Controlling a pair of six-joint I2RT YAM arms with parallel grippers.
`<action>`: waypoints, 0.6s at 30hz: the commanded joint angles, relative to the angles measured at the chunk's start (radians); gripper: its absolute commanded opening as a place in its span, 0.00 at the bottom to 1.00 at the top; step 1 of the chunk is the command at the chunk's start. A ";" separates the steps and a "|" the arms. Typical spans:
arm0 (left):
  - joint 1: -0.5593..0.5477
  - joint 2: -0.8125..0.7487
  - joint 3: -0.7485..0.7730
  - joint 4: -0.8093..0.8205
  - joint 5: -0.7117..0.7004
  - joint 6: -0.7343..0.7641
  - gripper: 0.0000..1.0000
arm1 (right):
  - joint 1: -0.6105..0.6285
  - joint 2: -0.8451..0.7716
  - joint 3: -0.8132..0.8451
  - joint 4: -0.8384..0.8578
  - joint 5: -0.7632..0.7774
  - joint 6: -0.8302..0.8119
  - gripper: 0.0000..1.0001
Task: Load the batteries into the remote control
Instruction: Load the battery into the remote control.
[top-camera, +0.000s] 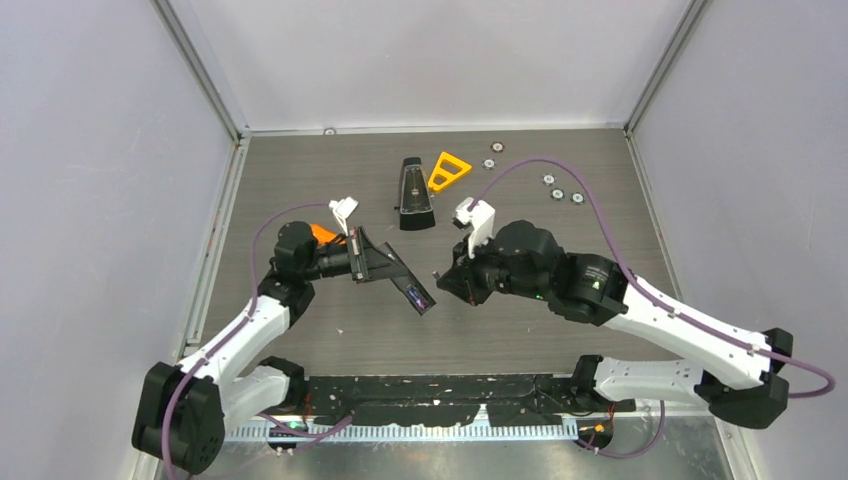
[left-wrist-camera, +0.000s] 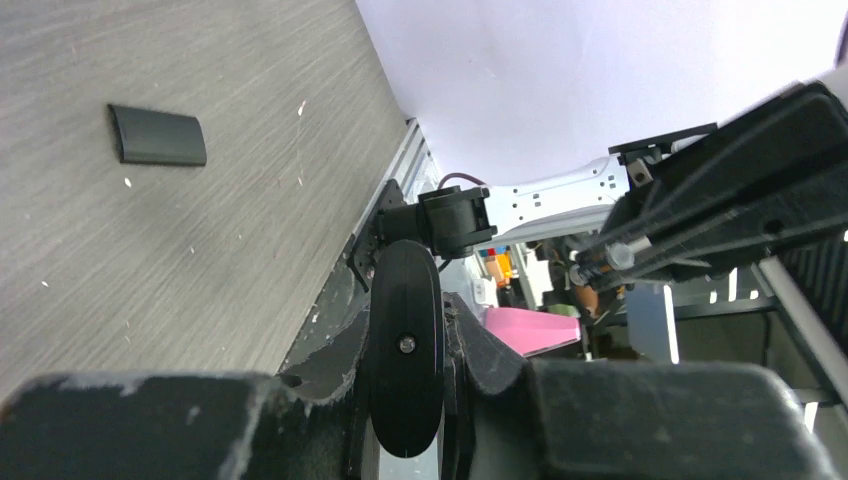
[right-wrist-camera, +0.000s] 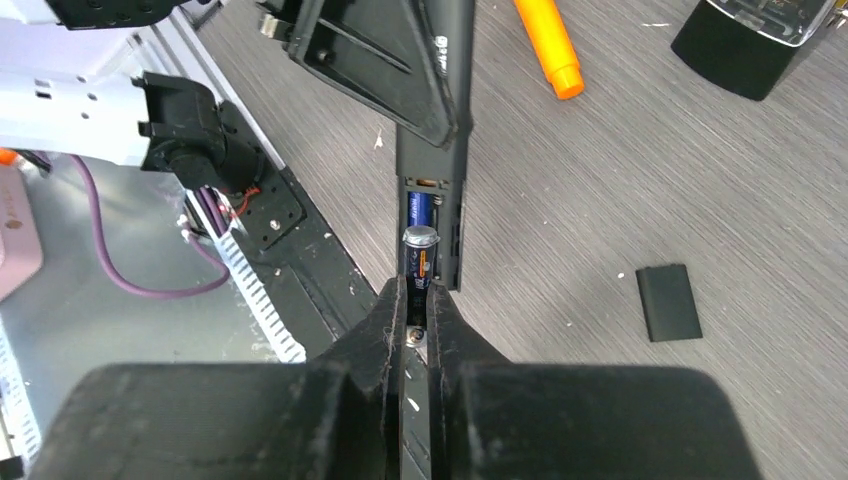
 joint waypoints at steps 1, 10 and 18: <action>0.003 0.030 -0.072 0.250 0.005 -0.170 0.00 | 0.093 0.107 0.125 -0.197 0.156 -0.040 0.10; 0.003 0.071 -0.161 0.364 -0.034 -0.261 0.00 | 0.161 0.295 0.226 -0.312 0.216 -0.044 0.10; 0.003 0.088 -0.164 0.380 -0.020 -0.264 0.00 | 0.188 0.361 0.282 -0.330 0.235 -0.053 0.10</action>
